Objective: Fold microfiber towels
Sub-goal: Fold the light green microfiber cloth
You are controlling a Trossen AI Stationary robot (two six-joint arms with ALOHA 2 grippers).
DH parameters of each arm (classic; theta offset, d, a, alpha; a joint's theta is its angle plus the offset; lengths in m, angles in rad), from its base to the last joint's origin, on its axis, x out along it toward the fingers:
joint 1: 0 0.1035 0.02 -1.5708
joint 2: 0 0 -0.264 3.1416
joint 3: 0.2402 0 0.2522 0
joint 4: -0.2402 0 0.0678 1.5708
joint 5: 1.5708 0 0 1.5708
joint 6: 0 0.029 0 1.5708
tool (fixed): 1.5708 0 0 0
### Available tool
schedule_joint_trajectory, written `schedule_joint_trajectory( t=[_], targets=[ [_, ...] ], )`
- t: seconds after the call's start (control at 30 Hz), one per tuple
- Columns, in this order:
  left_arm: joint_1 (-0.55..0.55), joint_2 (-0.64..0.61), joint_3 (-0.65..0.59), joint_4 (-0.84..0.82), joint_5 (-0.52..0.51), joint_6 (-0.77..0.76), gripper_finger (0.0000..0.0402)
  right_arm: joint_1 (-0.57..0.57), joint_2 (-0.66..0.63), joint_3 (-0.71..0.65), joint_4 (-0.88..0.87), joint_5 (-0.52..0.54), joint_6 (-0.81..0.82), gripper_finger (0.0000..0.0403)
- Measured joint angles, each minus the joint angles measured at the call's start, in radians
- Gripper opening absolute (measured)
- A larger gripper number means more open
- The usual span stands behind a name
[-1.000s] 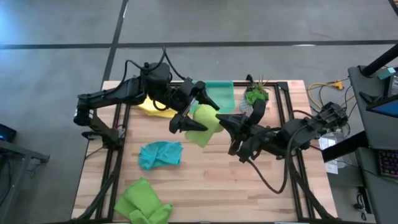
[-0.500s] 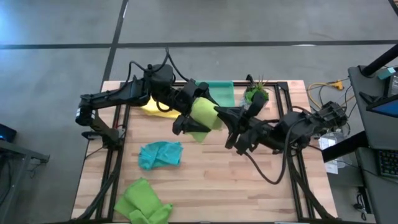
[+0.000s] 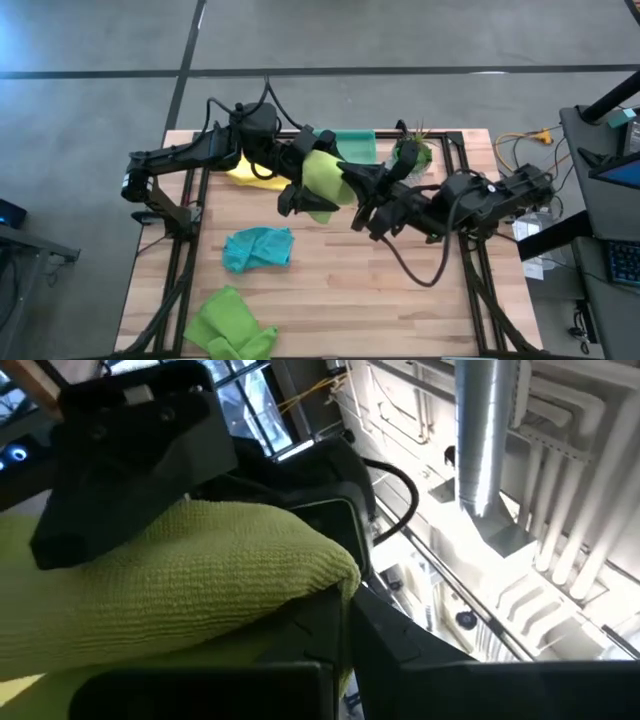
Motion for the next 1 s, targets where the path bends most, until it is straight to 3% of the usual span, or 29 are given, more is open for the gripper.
schedule_joint_trajectory(
  t=[0.33, 0.67, 1.0],
  targets=[
    [0.052, -0.026, -0.001, -0.088, 0.004, 0.002, 0.0398, 0.000, 0.002, 0.000, 0.015, -0.008, 0.000, 0.0009],
    [0.081, -0.060, -0.002, -0.093, 0.151, 0.000, 0.0398, 0.016, -0.004, 0.000, 0.015, -0.011, 0.000, 0.0009],
    [0.079, -0.050, -0.028, -0.103, 0.166, -0.026, 0.0398, 0.017, -0.004, 0.000, 0.079, -0.061, 0.000, 0.0009]
  ],
)
